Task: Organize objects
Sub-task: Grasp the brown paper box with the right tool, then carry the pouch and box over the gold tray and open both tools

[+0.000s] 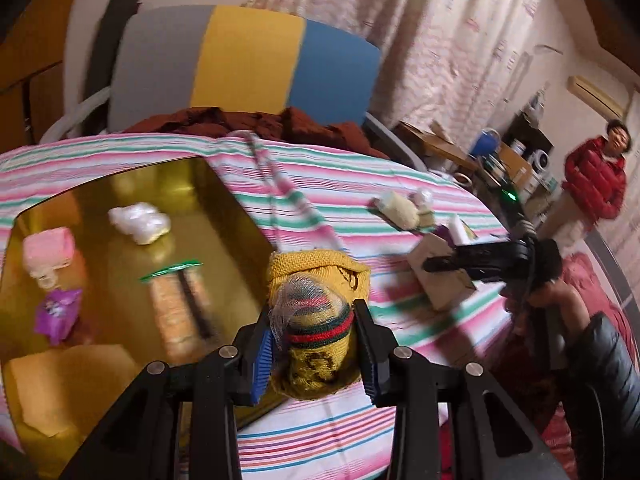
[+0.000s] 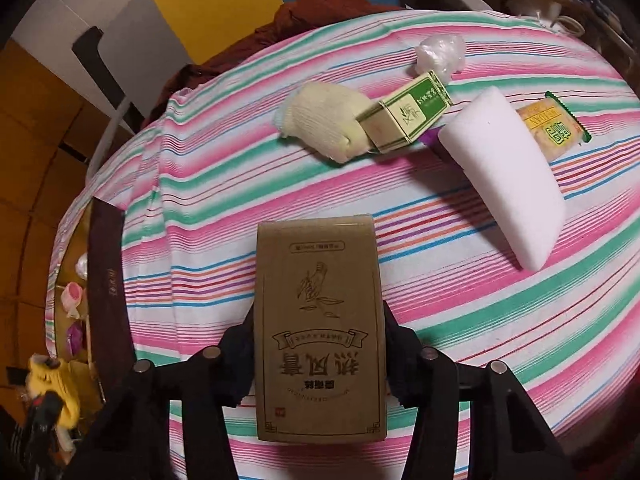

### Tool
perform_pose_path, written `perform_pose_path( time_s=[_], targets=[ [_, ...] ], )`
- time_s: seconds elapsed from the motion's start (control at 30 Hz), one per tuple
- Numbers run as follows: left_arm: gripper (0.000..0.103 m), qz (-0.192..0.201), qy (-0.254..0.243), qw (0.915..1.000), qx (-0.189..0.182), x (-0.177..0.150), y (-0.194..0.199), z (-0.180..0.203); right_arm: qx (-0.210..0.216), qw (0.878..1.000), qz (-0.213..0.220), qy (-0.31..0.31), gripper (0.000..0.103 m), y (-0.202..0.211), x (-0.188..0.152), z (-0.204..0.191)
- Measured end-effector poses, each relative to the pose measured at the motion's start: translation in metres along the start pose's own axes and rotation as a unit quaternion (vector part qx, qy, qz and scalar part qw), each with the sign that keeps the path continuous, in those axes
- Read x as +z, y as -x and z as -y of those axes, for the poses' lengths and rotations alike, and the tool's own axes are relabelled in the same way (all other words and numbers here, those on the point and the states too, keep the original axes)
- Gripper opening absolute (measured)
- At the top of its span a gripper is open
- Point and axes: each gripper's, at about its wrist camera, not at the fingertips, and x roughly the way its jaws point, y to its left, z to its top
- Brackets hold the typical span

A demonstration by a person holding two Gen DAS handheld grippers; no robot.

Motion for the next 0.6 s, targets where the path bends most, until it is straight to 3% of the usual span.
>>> perform_pose_path(
  time_s=[0.37, 0.6],
  targets=[
    [0.036, 0.028, 0.037, 0.9957, 0.080, 0.004, 0.020, -0.043, 0.012, 1.000, 0.028, 0.006, 0.053, 0.009, 0.001, -0.007],
    [0.036, 0.039, 0.049, 0.9908, 0.120, 0.003, 0.032, -0.063, 0.013, 0.997, 0.047, 0.057, 0.053, 0.014, -0.002, -0.029]
  ],
)
